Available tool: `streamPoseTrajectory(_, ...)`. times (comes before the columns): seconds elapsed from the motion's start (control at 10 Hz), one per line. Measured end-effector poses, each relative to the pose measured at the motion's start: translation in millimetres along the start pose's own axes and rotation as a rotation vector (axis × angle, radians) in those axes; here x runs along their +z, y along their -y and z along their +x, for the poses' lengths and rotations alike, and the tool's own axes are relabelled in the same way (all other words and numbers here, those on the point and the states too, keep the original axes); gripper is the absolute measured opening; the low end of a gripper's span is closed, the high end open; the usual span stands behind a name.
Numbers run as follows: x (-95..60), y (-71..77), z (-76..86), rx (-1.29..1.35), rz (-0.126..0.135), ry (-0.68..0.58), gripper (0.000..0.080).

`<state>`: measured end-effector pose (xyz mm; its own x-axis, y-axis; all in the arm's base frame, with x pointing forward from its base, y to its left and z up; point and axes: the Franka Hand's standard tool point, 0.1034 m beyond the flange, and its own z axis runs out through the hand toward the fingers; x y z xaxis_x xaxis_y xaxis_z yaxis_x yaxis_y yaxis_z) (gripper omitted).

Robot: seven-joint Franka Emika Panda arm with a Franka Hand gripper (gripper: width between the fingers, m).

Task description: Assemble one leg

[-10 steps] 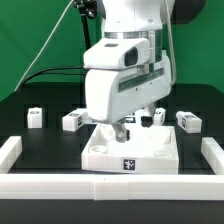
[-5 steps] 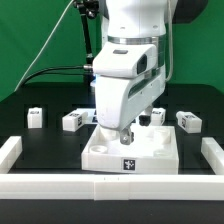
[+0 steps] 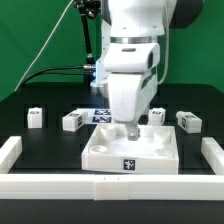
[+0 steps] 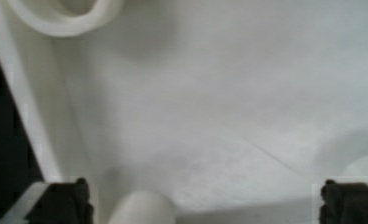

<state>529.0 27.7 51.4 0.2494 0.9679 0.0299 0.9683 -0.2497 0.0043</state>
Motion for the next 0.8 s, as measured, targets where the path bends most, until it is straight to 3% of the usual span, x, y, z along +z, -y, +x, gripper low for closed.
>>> streamPoseTrajectory(0.2, 0.0, 11.2, 16.2, -0.067, 0.0, 0.025, 0.065)
streamPoseTrajectory(0.8, 1.4, 11.4, 12.3, -0.069, -0.002, 0.024, 0.065)
